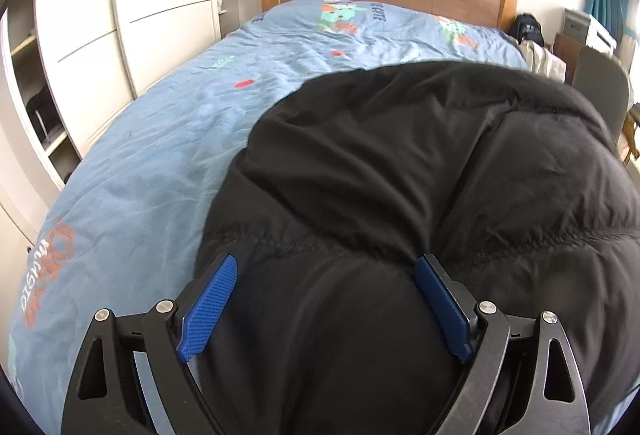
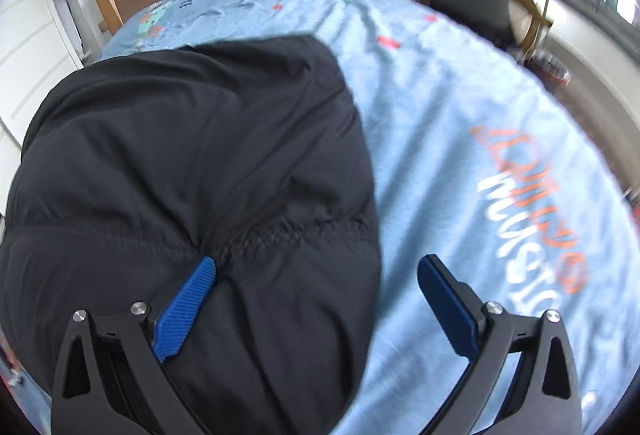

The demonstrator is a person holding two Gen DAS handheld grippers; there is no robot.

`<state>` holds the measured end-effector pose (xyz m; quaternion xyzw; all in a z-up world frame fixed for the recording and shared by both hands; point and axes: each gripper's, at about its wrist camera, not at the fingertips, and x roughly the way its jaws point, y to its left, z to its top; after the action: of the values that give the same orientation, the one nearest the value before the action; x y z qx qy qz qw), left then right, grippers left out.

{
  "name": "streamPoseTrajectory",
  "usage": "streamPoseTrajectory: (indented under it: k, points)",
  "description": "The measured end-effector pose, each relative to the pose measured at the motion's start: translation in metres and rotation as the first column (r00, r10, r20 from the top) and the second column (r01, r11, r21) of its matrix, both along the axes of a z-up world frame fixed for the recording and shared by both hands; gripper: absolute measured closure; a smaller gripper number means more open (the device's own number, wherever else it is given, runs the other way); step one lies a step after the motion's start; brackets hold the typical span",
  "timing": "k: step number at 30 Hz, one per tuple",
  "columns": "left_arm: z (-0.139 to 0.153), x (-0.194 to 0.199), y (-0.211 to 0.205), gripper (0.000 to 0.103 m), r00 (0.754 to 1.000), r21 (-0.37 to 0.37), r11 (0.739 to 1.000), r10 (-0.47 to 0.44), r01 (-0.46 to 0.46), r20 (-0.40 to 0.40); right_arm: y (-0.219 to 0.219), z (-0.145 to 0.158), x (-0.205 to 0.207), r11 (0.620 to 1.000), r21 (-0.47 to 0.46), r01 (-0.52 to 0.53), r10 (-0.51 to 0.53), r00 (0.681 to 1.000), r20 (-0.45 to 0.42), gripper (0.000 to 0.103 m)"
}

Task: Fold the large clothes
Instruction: 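Press and tuck the jacket bundle into a compact shape with both tools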

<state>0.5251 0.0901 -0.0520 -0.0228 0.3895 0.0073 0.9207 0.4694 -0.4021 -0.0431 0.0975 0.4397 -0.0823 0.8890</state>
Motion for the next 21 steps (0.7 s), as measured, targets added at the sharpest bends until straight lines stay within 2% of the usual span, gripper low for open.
streamPoseTrajectory:
  k: [4, 8, 11, 15, 17, 21]
  points:
    - [0.001, -0.014, 0.017, 0.013, 1.0, -0.105, 0.994, -0.015, 0.015, 0.003, 0.028, 0.02, -0.022, 0.997, 0.022, -0.073, 0.072, 0.995, 0.066, 0.001]
    - [0.001, -0.03, 0.022, 0.013, 1.0, -0.13, 0.991, 0.015, -0.011, 0.027, 0.068, 0.029, -0.033, 0.987, 0.06, -0.148, 0.141, 0.983, 0.118, 0.001]
    - [0.015, -0.037, 0.015, 0.013, 0.998, -0.146, 0.989, 0.012, -0.004, 0.06, 0.1, 0.038, -0.032, 0.974, 0.065, -0.215, 0.202, 0.966, 0.162, 0.001]
    - [0.041, -0.013, -0.009, 0.013, 0.995, -0.118, 0.992, -0.041, 0.053, 0.094, 0.148, 0.062, -0.008, 0.95, -0.004, -0.313, 0.306, 0.925, 0.225, 0.001]
    - [0.047, 0.01, -0.023, 0.013, 0.994, -0.112, 0.99, -0.074, 0.083, 0.081, 0.167, 0.065, 0.011, 0.938, -0.005, -0.348, 0.339, 0.912, 0.229, 0.001]
    - [0.019, 0.047, -0.038, 0.013, 0.996, -0.107, 0.99, -0.091, 0.089, -0.02, 0.186, 0.045, 0.039, 0.926, -0.019, -0.377, 0.374, 0.909, 0.184, 0.001]
